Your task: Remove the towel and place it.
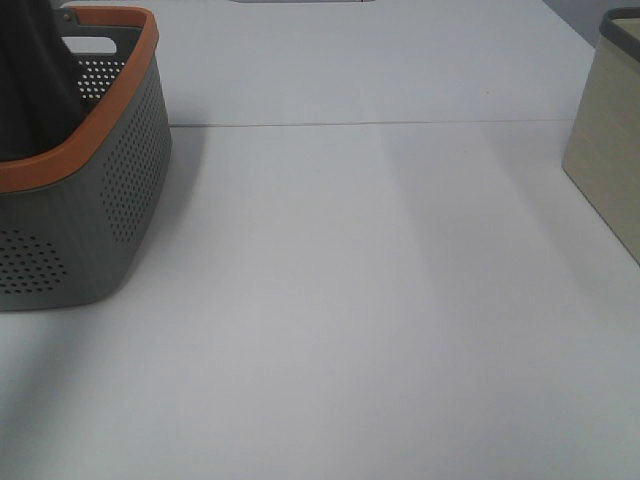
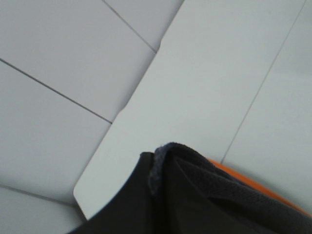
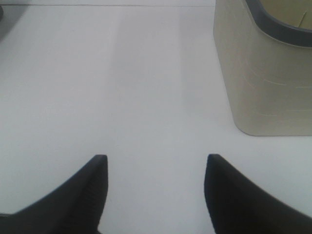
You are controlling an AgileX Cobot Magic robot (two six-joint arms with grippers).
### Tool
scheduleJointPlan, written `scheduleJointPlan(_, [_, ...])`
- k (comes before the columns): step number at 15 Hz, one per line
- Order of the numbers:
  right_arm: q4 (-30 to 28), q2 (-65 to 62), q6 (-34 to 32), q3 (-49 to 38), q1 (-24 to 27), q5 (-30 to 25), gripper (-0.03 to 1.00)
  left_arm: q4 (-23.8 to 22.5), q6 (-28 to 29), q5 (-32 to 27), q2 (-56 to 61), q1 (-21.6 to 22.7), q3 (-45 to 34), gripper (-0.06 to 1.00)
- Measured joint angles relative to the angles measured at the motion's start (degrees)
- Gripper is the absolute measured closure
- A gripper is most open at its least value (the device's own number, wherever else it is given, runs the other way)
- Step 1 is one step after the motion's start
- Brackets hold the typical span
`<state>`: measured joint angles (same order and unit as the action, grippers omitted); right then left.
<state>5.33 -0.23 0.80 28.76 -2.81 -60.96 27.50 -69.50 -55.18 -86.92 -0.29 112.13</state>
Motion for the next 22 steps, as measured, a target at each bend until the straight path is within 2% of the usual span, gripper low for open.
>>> scheduleJointPlan(1, [0.06, 0.29, 0.0, 0.17, 0.0, 0.17, 0.45, 4.47, -2.69, 1.55, 0.0, -0.4, 0.0, 0.94])
scheduleJointPlan(2, [0.52, 1.89, 0.0, 0.86, 0.0, 1.09, 0.45, 6.47, -4.35, 2.46, 0.0, -0.8, 0.0, 0.94])
scheduleJointPlan(4, [4.3, 7.85, 0.52, 2.92, 0.0, 4.64, 0.45, 11.17, -10.03, 6.65, 0.0, -5.39, 0.0, 0.94])
scheduleJointPlan(6, [9.91, 15.41, 5.33, 5.79, 0.0, 9.34, 0.45, 12.09, -12.55, 9.97, -0.4, -10.89, 0.0, 0.94])
scheduleJointPlan(8, [14.32, 21.03, 11.4, 7.39, 0.0, 12.26, 0.45, 12.32, -13.46, 10.43, -2.18, -15.93, 0.06, 0.94])
scheduleJointPlan(11, [24.52, 32.6, 25.04, 10.31, 0.0, 15.76, 0.45, 11.4, -14.15, 9.45, -5.5, -21.31, 0.06, 0.94])
scheduleJointPlan(13, [33.69, 40.28, 35.7, 11.46, 0.0, 19.14, 0.45, 9.68, -14.55, 8.19, -7.33, -25.21, 0.06, 0.94])
scheduleJointPlan(14, [44.35, 47.04, 47.84, 12.38, 0.0, 21.08, 0.45, 8.77, -14.95, 8.08, -8.14, -27.67, 0.06, 0.94])
scheduleJointPlan(17, [60.33, 56.26, 65.6, 12.78, 0.0, 21.54, 0.45, 8.82, -14.73, 7.85, -9.85, -28.3, 0.06, 0.94])
scheduleJointPlan(19, [67.95, 60.85, 73.8, 13.29, 0.0, 21.54, 0.45, 8.94, -14.55, 8.02, -11.06, -28.93, 0.06, 0.94])
scheduleJointPlan(22, [74.43, 64.8, 80.79, 13.29, 0.0, 21.6, 0.45, 9.45, -13.87, 8.02, -12.26, -30.19, 0.06, 0.94])
